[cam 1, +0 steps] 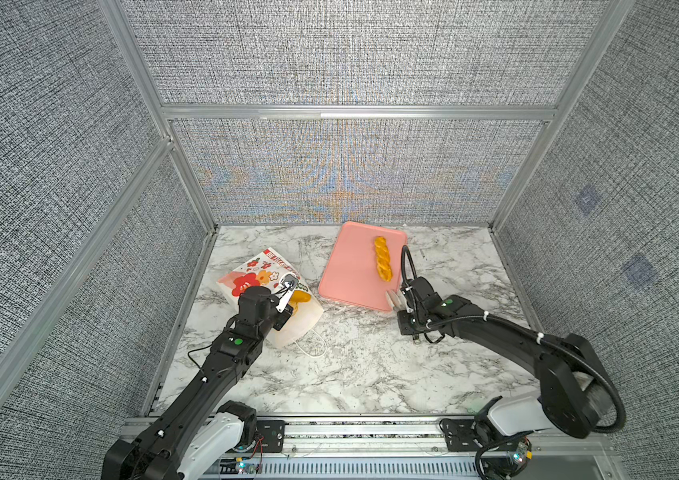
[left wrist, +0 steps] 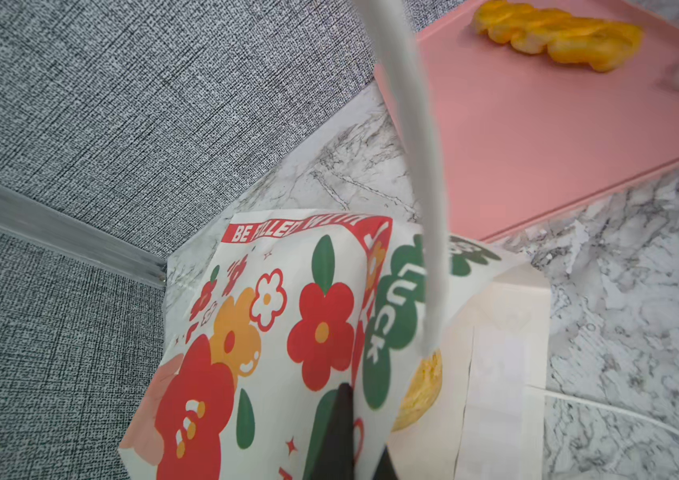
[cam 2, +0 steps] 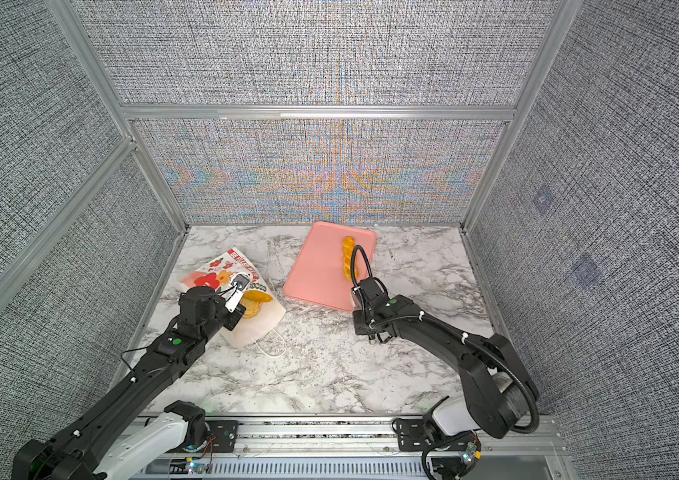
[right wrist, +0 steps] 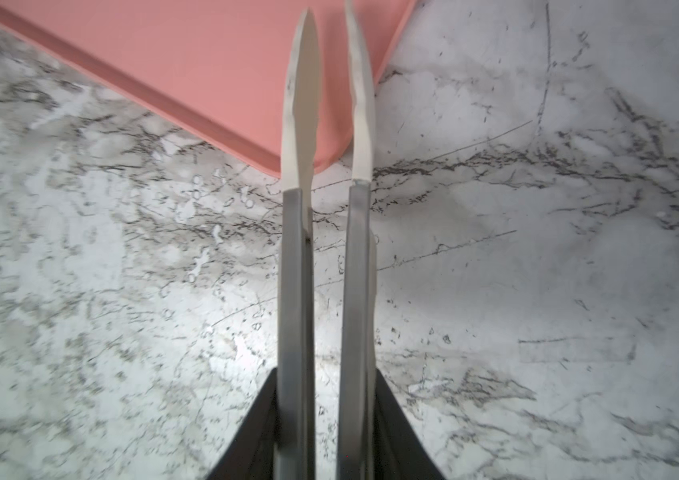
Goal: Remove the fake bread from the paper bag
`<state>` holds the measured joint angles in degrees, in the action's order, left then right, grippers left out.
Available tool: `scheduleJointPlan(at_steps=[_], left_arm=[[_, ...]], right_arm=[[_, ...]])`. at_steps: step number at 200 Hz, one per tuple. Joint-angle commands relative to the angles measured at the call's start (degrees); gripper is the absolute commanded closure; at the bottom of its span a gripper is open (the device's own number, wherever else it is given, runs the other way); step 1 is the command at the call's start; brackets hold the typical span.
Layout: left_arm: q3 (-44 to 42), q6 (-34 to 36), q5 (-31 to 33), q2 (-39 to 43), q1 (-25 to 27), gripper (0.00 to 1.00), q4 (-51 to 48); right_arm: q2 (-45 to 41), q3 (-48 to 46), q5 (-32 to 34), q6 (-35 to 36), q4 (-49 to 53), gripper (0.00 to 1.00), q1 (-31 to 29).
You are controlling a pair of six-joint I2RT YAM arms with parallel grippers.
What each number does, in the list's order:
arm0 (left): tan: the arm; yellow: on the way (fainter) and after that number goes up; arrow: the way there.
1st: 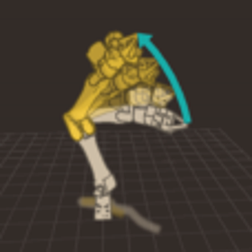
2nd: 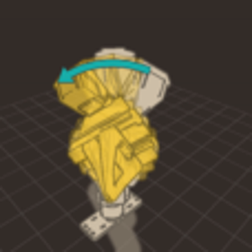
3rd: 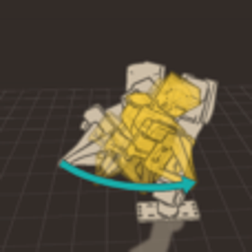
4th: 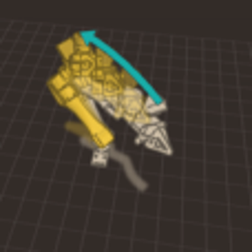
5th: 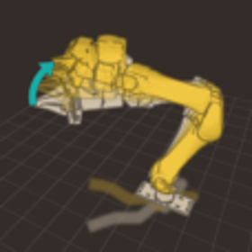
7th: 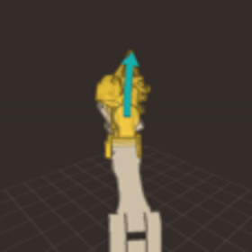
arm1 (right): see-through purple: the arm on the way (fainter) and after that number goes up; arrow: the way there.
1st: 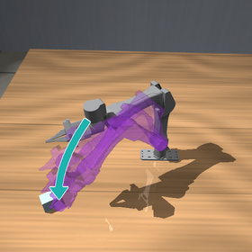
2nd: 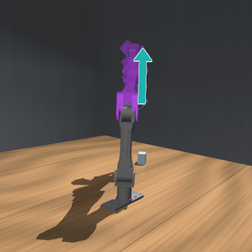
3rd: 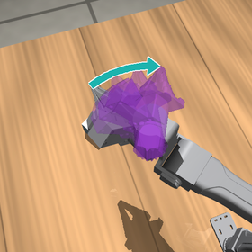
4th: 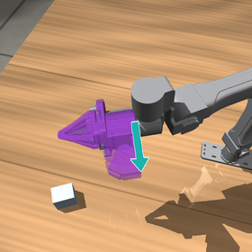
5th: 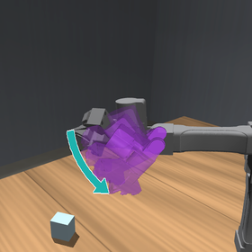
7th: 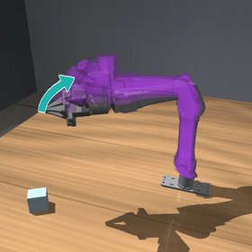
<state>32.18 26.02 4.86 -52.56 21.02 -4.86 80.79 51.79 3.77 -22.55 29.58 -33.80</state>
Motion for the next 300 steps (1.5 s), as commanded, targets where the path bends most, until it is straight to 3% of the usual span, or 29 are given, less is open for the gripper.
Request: scheduleJointPlan(at_steps=[1,35,87,145,220,300], left_arm=[[-1.19,5.11,-3.02,1.38,0.24,1.0,-0.24],[-2.08,4.53,-3.28,2.19,0.19,1.0,1.16],[-3.31,3.42,-4.82,2.26,0.36,1.0,3.01],[-4.93,2.74,-4.78,3.75,0.36,1.0,4.52],[-5.79,1.98,-5.65,4.21,0.43,1.0,5.24],[-6.43,1.75,-6.09,5.0,0.43,1.0,5.67]], right_arm=[[-3.03,0.57,-6.81,0.39,2.46,0.68,2.11],[-4.72,3.73,-17.8,-0.43,1.93,0.72,7.6],[3.03,12.11,-26.05,-3.66,-0.81,0.98,14.72],[17.15,26.04,-23.94,-4.25,2.86,1.0,16.15],[26.6,35.72,-16.81,-8.19,6.6,1.0,14.93],[35.14,39.12,-7.69,-9.46,8.37,1.0,3.78]])
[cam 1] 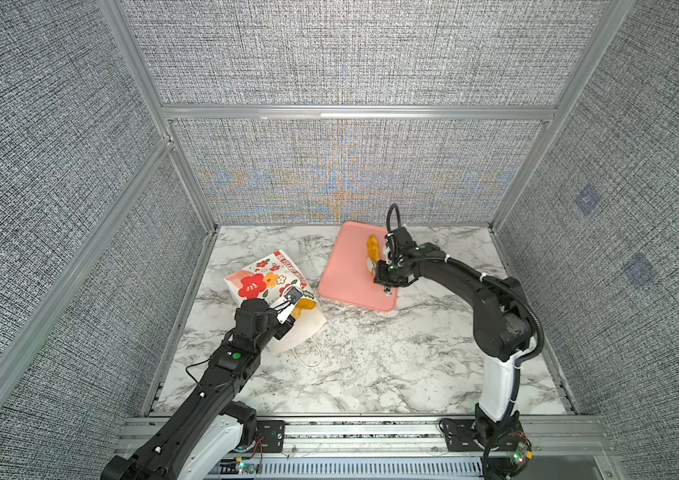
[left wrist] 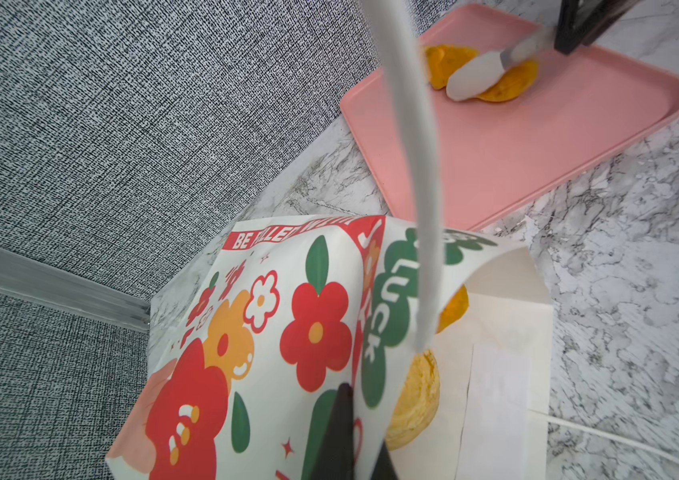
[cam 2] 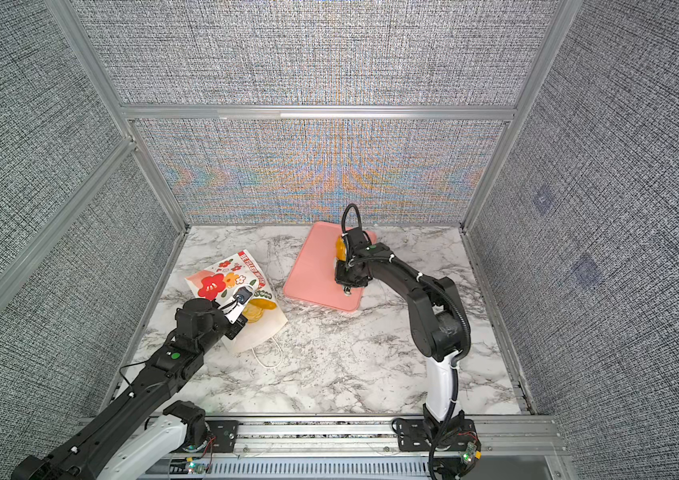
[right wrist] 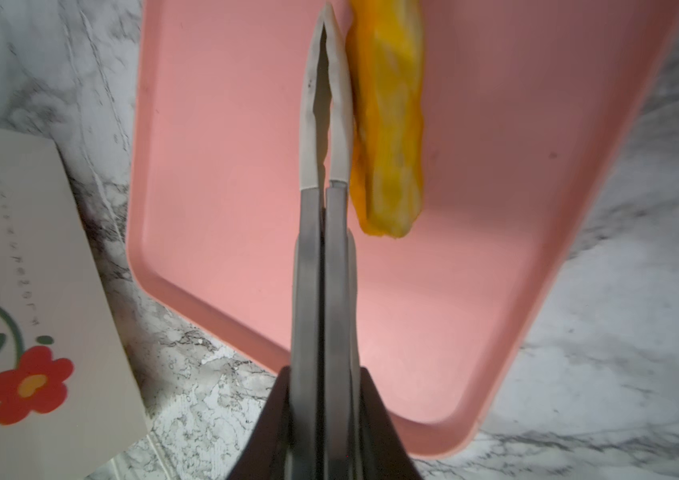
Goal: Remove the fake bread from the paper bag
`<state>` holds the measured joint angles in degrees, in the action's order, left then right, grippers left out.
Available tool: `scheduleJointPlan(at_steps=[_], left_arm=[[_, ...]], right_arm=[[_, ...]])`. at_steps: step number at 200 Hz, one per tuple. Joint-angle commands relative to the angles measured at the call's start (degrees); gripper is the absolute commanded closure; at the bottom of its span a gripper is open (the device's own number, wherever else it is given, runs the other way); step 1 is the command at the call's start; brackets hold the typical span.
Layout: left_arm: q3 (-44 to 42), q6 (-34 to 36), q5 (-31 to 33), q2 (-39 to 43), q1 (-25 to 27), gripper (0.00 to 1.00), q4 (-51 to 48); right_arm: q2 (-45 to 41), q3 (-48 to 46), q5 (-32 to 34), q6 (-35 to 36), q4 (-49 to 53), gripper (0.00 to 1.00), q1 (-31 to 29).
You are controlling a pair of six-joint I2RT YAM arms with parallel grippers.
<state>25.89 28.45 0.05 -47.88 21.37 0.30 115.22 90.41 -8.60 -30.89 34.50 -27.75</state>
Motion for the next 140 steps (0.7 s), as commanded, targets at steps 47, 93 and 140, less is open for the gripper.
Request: scheduleJointPlan(at_steps=[47,93,140], left_arm=[[-0.05,-0.67,-1.9,0.06,0.07,1.0,0.5],[-0.2,-0.98,-2.3,0.42,0.08,1.0,0.6],[-0.13,-1.07,-2.67,0.33,0.06,1.0,0.59]], right_arm=[[-0.54,-0.2,5.28,-0.21,3.59,1.0,-5.17],[-10.94,-3.71,-2.85,1.12,-2.83,1.0,-4.81],[-18.46,-7.28,-11.53,7.41,-2.2,0.94,5.8]])
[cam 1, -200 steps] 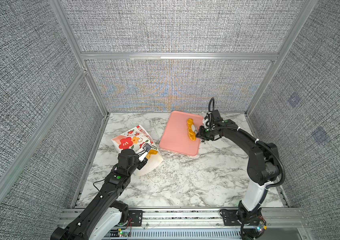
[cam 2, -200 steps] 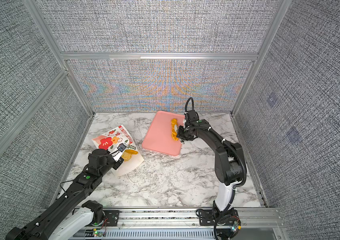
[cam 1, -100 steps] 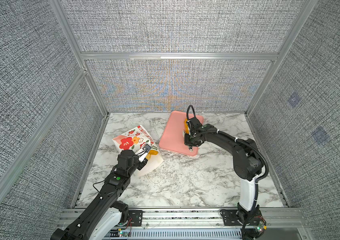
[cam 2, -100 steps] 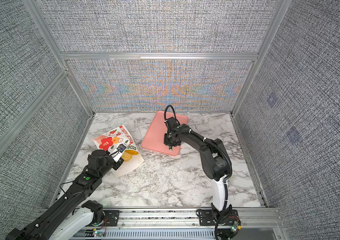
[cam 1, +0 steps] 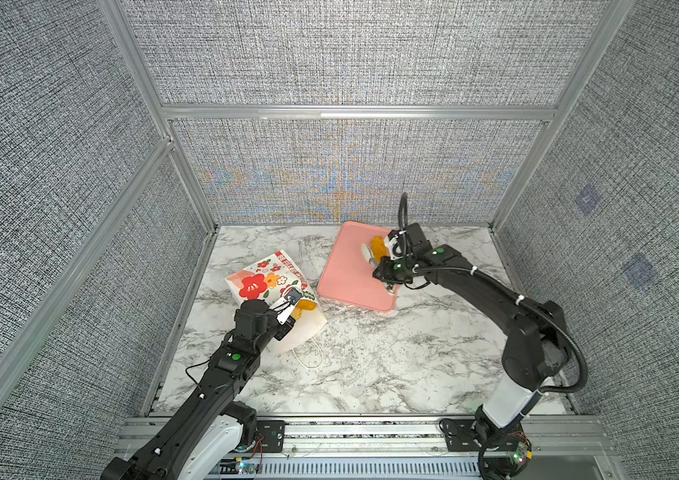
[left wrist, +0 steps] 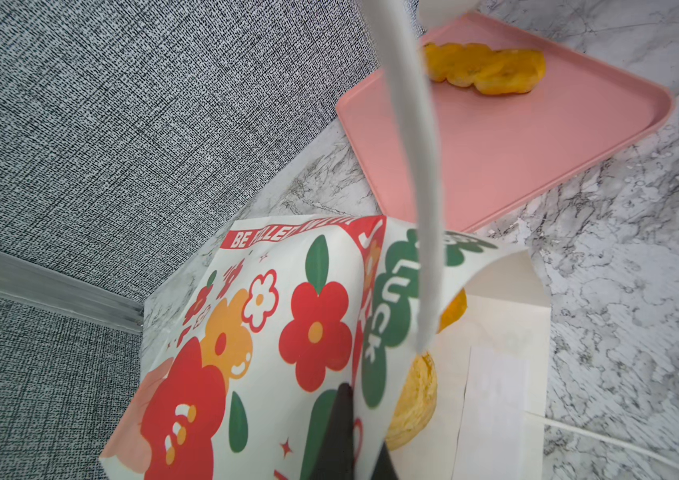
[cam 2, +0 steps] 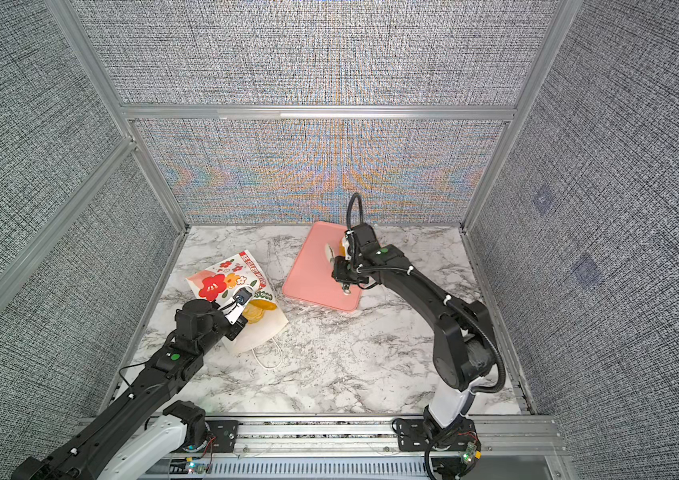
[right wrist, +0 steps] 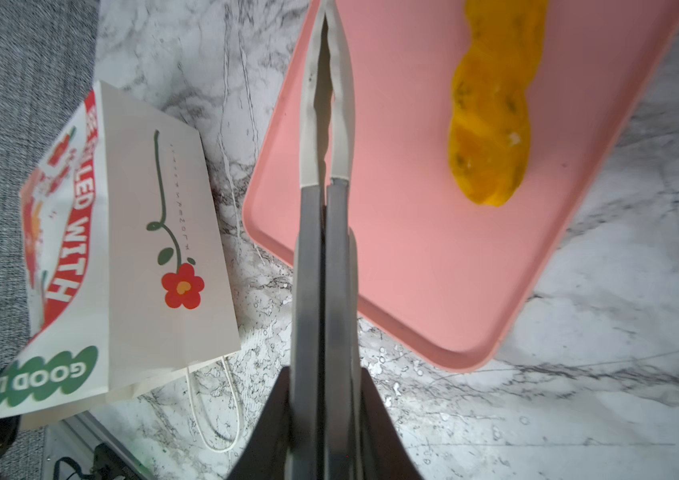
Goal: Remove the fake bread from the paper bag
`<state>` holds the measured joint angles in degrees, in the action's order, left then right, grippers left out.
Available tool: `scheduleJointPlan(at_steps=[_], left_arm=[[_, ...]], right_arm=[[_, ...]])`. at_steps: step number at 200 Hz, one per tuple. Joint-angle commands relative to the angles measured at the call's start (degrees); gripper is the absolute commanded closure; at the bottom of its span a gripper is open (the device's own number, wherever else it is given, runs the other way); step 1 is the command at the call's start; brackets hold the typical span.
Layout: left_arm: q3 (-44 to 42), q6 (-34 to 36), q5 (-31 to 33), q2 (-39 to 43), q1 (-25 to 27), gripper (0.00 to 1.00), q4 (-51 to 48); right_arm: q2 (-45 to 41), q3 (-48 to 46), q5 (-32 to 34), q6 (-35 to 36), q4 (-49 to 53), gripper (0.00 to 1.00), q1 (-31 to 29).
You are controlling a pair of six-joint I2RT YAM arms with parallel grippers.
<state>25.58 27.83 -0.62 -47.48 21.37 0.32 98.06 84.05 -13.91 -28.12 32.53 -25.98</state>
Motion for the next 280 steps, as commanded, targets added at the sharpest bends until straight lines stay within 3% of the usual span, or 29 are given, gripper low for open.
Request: scheduleJointPlan(at_steps=[1,61,98,131,280], left_arm=[[0.17,-0.48,-2.0,-0.06,0.07,1.0,0.57],[-0.1,-0.33,-3.05,0.13,0.08,1.0,0.51],[-0.25,0.11,-3.51,0.08,0.07,1.0,0.23],[-0.77,1.38,-5.05,0.53,0.08,1.0,-0.31],[-1.96,4.29,-5.57,1.78,0.41,1.0,-1.26]], right_arm=[[-1.39,-1.0,-6.44,4.77,-0.26,0.94,4.33],[3.05,-3.21,-22.38,12.3,-1.12,0.82,17.77],[6.62,-3.19,-26.4,15.11,-0.36,0.76,19.9],[8.24,-4.12,-26.72,16.48,0.08,0.68,20.53],[13.81,-2.25,-29.12,20.17,1.53,0.57,22.99]])
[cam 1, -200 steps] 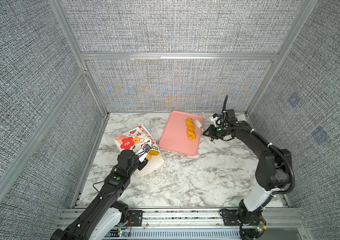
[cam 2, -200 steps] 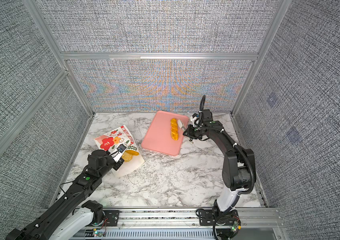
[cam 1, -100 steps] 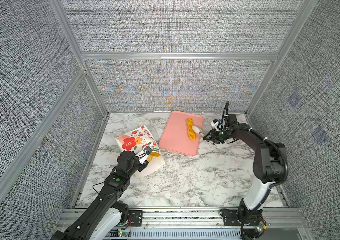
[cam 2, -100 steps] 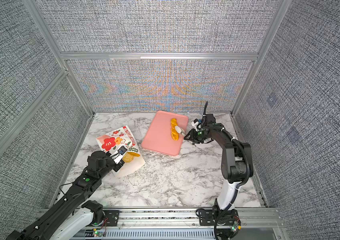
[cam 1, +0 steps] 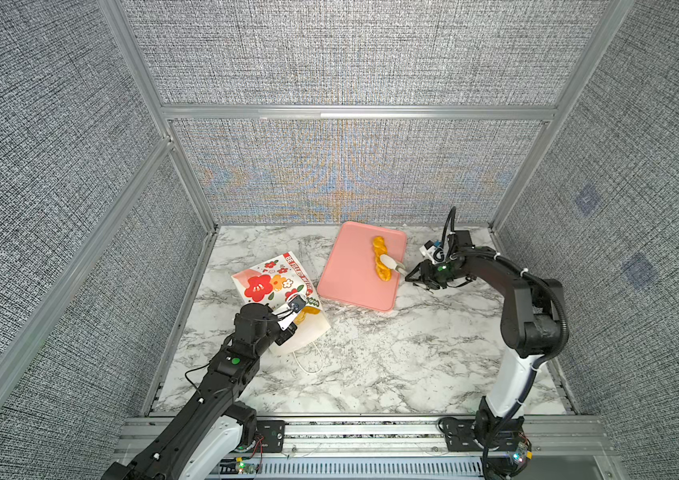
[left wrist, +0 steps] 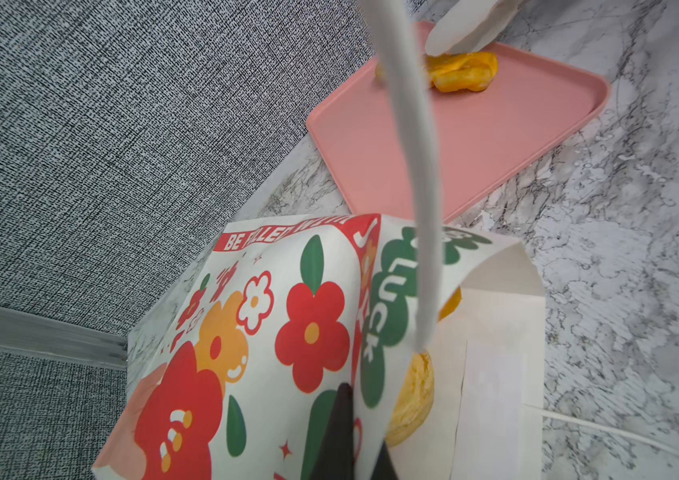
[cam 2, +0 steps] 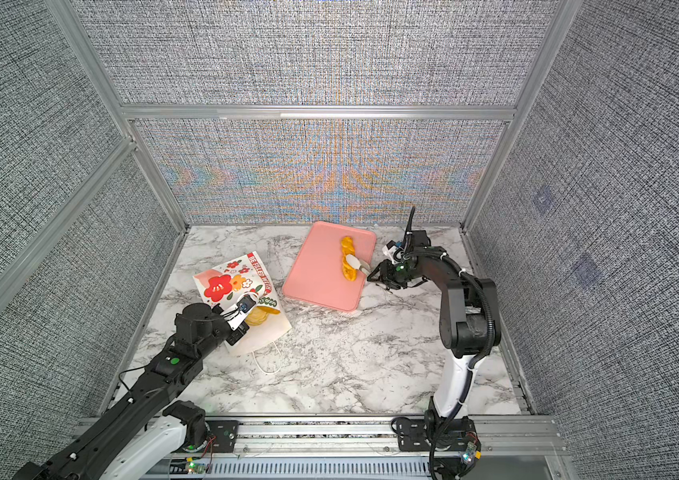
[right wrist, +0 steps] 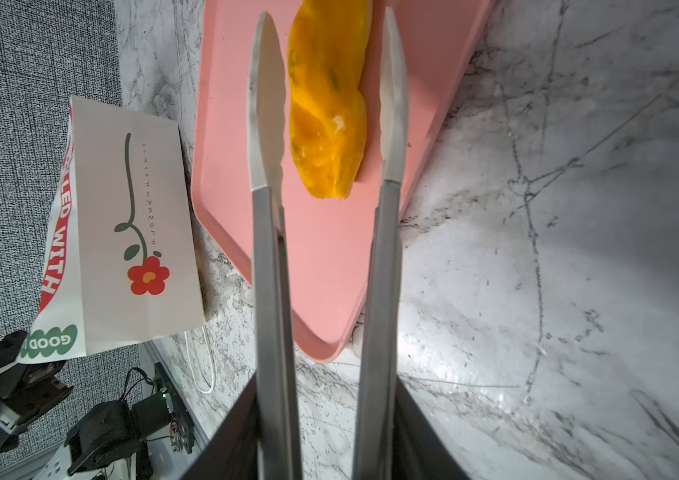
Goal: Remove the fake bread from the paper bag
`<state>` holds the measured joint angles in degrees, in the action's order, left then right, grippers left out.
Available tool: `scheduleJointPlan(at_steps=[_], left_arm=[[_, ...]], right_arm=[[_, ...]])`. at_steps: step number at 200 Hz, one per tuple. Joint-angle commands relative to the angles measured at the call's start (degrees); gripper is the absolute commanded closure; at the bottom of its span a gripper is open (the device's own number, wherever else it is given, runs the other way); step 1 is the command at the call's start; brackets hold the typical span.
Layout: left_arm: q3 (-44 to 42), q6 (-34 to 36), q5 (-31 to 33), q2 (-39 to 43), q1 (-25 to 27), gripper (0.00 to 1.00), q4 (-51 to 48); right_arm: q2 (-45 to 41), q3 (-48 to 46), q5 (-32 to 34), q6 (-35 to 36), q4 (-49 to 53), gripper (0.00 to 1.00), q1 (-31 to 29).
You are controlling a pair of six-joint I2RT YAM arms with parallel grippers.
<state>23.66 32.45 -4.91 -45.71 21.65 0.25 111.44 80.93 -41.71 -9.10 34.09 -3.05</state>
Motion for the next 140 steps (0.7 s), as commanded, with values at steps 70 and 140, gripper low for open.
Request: scheduleJointPlan(at_steps=[70,140], left_arm=[[-0.02,-0.41,-1.24,-0.34,0.37,1.0,-1.22],[-0.27,-1.24,-0.81,0.36,0.5,1.0,-0.28]], right_arm=[[3.14,2.67,-3.02,1.42,0.22,0.59,-0.91],[-0.53,4.36,8.01,0.14,4.92,0.81,-3.85]])
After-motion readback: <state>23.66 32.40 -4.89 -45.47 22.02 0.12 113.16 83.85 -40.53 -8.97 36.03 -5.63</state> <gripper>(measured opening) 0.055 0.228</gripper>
